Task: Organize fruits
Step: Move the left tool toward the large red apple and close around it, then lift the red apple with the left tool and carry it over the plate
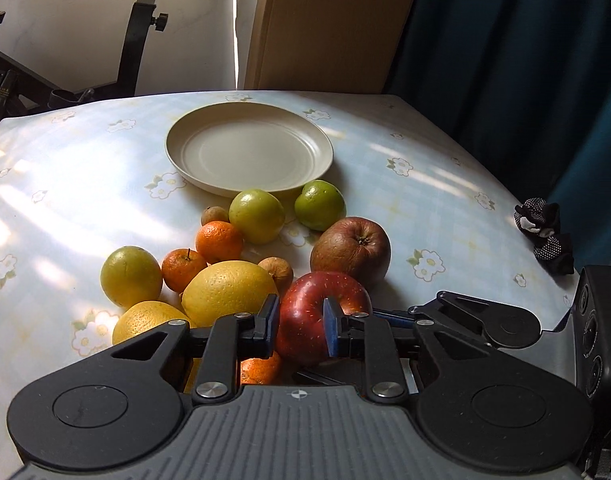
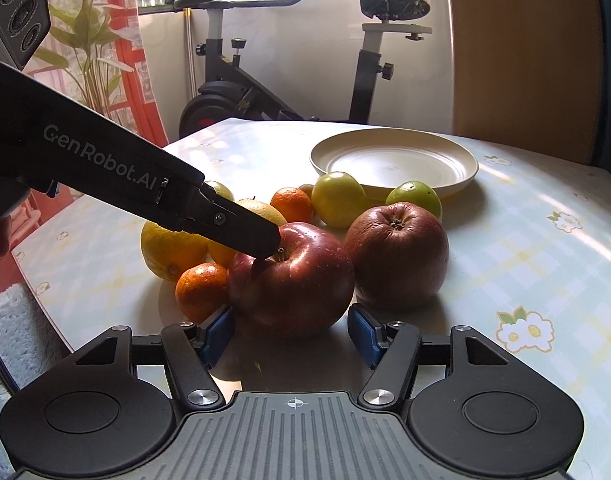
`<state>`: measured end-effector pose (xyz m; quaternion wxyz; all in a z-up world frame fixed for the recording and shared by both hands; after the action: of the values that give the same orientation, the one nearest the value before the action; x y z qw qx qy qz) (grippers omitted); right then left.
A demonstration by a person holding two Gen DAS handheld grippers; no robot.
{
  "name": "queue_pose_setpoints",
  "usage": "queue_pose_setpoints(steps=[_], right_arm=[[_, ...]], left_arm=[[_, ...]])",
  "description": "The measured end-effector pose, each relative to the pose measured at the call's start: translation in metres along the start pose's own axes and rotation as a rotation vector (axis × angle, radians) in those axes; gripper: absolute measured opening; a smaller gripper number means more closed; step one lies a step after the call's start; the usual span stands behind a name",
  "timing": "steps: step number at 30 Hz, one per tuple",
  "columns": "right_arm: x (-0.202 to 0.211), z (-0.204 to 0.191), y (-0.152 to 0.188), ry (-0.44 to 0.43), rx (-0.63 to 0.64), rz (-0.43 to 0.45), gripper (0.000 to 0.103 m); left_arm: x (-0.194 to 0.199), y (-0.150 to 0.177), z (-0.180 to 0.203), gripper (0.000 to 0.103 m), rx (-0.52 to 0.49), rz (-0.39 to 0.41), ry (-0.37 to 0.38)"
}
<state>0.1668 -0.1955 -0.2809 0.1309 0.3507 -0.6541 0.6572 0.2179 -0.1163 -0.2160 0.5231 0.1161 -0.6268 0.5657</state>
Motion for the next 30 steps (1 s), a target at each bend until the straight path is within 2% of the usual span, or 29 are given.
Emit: queue_pose_setpoints(steps=[8,18,25,30], right_arm=[[-0.006,0.001,0.0,-0.014,-0.019,-0.006,0.059],[-0.003,0.001,-0.001,-0.028,-0.048,-0.001,0.059],[0.015,0.003,-0.015,-0.026,-0.053,0.038,0.059],[0.028,0.004,-0.041,-0.018,-0.006,0.059,0.059]], left_arm=[[-0.004,0.0,0.003,0.025,0.0,-0.009,0.034],[-0.004,-0.002,0.005,0.025,-0.021,-0.005,0.034],[0.009,-0.011,0.012,0.025,-0.049,0.034,0.051],[0.026,-0.03,0.014,0.025,-0.049,0.077,0.072]])
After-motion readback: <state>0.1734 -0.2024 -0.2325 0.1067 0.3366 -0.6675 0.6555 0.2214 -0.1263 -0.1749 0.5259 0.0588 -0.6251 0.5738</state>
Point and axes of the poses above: each gripper's, at about its wrist camera, not at the fingertips, and x roughly against the way its jaws point, z to its right, y to its underside, the point moved 10 cm from there along -x, roughly the way its jaws point, and after that the axes turned 5 degrees about -z, right-handed, at the moved point
